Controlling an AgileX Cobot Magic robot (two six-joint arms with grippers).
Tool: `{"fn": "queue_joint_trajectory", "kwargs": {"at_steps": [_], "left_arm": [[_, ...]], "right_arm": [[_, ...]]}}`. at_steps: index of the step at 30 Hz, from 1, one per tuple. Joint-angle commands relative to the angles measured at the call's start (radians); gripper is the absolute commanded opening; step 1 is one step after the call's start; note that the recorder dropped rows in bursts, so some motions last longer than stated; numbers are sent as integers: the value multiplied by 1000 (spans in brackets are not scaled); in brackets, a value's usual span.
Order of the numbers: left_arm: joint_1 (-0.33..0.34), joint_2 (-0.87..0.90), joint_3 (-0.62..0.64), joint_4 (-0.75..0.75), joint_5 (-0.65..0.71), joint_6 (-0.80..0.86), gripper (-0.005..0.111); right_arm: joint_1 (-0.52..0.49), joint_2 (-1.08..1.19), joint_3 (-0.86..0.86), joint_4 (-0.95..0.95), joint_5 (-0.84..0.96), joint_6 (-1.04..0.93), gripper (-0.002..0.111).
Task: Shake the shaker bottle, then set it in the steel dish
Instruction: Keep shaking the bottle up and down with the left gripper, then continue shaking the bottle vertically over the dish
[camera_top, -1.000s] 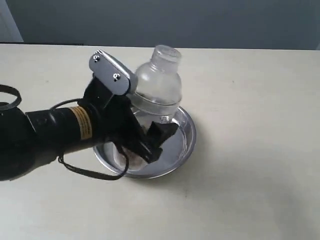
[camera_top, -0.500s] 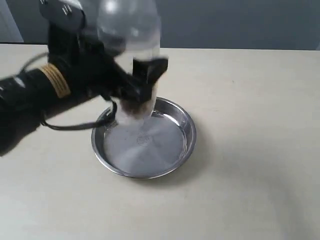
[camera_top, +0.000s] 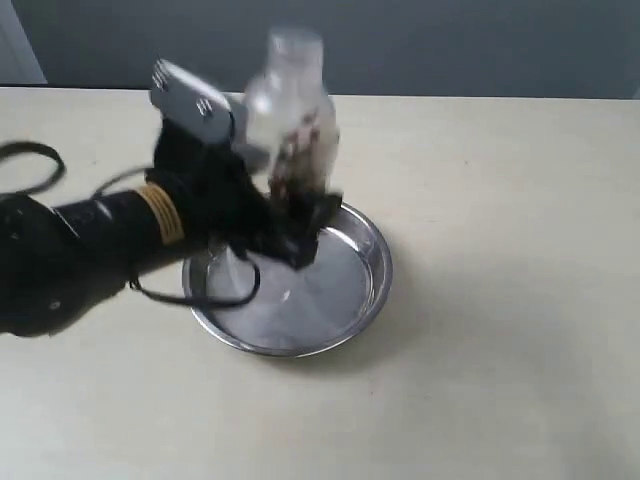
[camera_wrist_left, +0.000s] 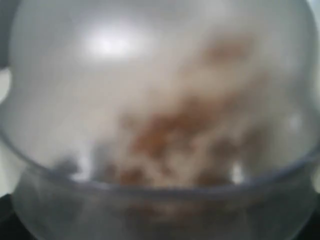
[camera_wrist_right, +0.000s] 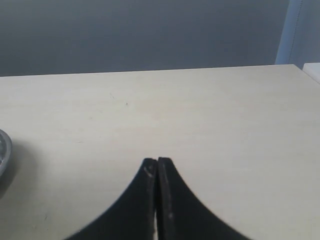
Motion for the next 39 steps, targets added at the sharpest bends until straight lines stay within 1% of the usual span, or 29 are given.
{"fn": "queue_joint_trajectory", "kwargs": {"at_steps": [1, 3, 5, 6, 8, 9, 11, 12, 13, 15, 16, 17, 18, 19, 21, 22, 23, 24, 26, 27, 28, 30, 31, 32, 34, 35, 36, 38, 39], "left_arm": [[-22, -88, -13, 105, -141, -75, 0], [-20, -151, -22, 106, -162, -74, 0], [3, -160, -22, 52, -135, 17, 0], [23, -149, -22, -56, -99, 87, 0], [39, -121, -22, -274, -75, 80, 0], [26, -114, -22, -181, -42, 39, 0], [-40, -114, -22, 306, 22, -77, 0], [-63, -114, -22, 446, 34, -111, 0], [-72, -112, -22, 434, 60, -115, 0], [-24, -93, -22, 64, 91, 46, 0], [15, -77, -22, -219, 69, 147, 0], [42, -63, -22, -480, 31, 162, 0], [41, -61, -22, -590, 23, 125, 0], [23, -70, -22, -482, 56, 117, 1], [-47, -95, -22, -10, 125, 93, 0], [-71, -99, -22, 147, 144, 81, 0], [-64, -96, -22, 96, 136, 80, 0], [-41, -85, -22, -38, 118, 89, 0], [13, -54, -22, -448, 50, 64, 0], [5, -53, -22, -475, 51, 47, 0], [-17, -58, -24, -337, 83, 42, 1], [-73, -87, -24, 111, 140, -13, 0], [-84, -92, -21, 196, 135, -34, 0], [-68, -92, -17, 120, 110, -25, 0], [-7, -74, -12, -183, 43, -18, 0], [5, -67, -12, -276, 8, -55, 0], [-13, -70, -12, -156, 1, -78, 0], [-67, -93, -12, 308, 3, -98, 0], [-78, -96, -12, 421, 15, -101, 0]], "right_arm": [[1, -4, 2, -2, -12, 0, -1], [1, -4, 2, -2, -12, 0, -1], [1, -4, 2, -2, -12, 0, -1], [1, -4, 2, -2, -12, 0, -1], [1, -4, 2, -2, -12, 0, -1], [1, -4, 2, -2, -12, 0, -1], [1, -4, 2, -2, -12, 0, -1], [1, -4, 2, -2, -12, 0, -1], [1, -4, 2, -2, -12, 0, -1], [1, -4, 2, -2, -12, 0, -1], [1, -4, 2, -2, -12, 0, -1], [1, -4, 2, -2, -12, 0, -1], [1, -4, 2, -2, -12, 0, -1], [1, -4, 2, -2, -12, 0, -1], [1, -4, 2, -2, -12, 0, -1], [1, -4, 2, -2, -12, 0, -1], [1, -4, 2, -2, -12, 0, -1], [1, -4, 2, -2, -12, 0, -1], [1, -4, 2, -2, -12, 0, -1], [1, -4, 2, -2, -12, 0, -1], [1, -4, 2, -2, -12, 0, -1], [1, -4, 2, -2, -12, 0, -1], [1, -4, 2, -2, -12, 0, -1], [1, -4, 2, -2, -12, 0, -1], [1, -4, 2, -2, -12, 0, -1], [1, -4, 2, -2, -12, 0, -1], [1, -4, 2, -2, -12, 0, -1], [1, -4, 2, -2, -12, 0, -1], [1, -4, 2, -2, -12, 0, -1]]}}
